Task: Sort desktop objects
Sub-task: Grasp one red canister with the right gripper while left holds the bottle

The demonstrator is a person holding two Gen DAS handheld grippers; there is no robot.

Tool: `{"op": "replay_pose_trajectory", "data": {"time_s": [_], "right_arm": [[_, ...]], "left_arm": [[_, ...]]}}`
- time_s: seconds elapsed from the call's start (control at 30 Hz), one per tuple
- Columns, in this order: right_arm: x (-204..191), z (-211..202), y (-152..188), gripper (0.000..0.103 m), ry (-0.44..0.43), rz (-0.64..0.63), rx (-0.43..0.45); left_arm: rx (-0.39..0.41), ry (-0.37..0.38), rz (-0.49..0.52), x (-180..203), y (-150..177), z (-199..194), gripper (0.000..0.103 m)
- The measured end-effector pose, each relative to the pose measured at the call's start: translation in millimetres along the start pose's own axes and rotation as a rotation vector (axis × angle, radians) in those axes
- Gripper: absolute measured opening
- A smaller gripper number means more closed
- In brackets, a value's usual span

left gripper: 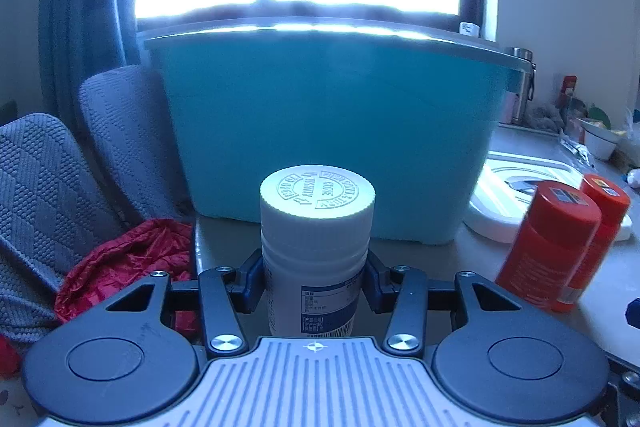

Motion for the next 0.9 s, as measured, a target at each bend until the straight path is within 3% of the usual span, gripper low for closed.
{"op": "replay_pose_trajectory", "data": {"time_s": [0.53, 0.9], "right_arm": [[-22, 43, -5, 0.099, -0.054, -0.029, -0.023], [-25, 72, -8, 0.097, -0.032, -0.036, -0.010]], "left_arm": [[-0.022, -0.042, -0.041, -28, 1, 14, 0.049], [-0.029, -0.051, -0.054, -34, 1, 20, 0.049]]}}
Point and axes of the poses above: each gripper's, at about its wrist camera, not at the fingertips, and z roughly the way its jaws point, x to its right, y to its underside, the point moved 10 cm from there along z, roughly the way its jaws point, and after that the axes turned 12 degrees about z, right-handed, at the moved point
